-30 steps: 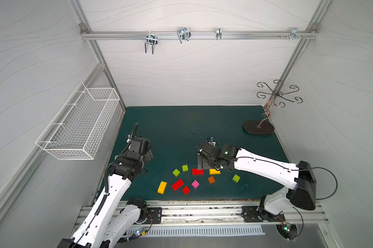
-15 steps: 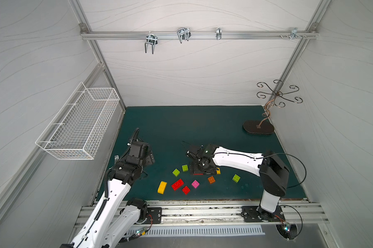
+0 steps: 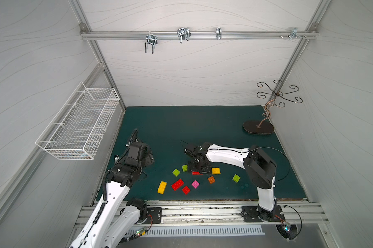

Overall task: Assemble the letter s with lego
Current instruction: Pick up the lego brick from the center of the board, then place the lego brick at the center of the board.

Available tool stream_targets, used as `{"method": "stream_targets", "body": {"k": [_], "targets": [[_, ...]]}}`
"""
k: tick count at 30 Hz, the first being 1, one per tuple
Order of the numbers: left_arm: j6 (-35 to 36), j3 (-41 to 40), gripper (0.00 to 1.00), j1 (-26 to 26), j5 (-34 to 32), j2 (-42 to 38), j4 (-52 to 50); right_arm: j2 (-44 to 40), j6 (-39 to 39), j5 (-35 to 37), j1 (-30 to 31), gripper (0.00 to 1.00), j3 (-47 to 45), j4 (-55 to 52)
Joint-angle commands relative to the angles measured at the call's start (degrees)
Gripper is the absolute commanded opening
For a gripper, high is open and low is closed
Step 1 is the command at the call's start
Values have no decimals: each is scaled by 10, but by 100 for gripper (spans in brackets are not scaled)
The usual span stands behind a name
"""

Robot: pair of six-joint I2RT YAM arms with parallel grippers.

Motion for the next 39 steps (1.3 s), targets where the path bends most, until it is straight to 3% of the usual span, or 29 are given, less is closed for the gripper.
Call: {"method": "stream_targets", "body": {"k": [1, 6, 11, 16, 22, 28, 33, 35, 39], "targets": [[4, 8, 84, 2, 0, -1, 14, 14, -13, 2, -2, 85, 16, -9], [4, 8, 83, 2, 1, -1, 14, 22, -18, 13, -2, 72, 20, -15], [3, 7, 83, 2, 3, -4, 14, 9, -57, 77, -3, 48, 62, -65], [3, 7, 83, 2, 4, -5, 15, 11, -120, 70, -63, 44, 146, -117], [3, 7, 83, 2, 9, 1, 15, 83, -164, -6, -131, 49, 238, -147], [2, 7, 83, 2, 14, 3, 15, 173, -183, -36, -144, 51, 333, -179], [3, 7, 83, 2, 18, 6, 16, 196, -181, -38, -150, 53, 349, -184], [3, 7, 83, 2, 19, 6, 16, 199, -181, -35, -153, 59, 348, -186], [3, 7, 84, 2, 18, 7, 16, 197, -185, -29, -155, 82, 350, -191]]}}
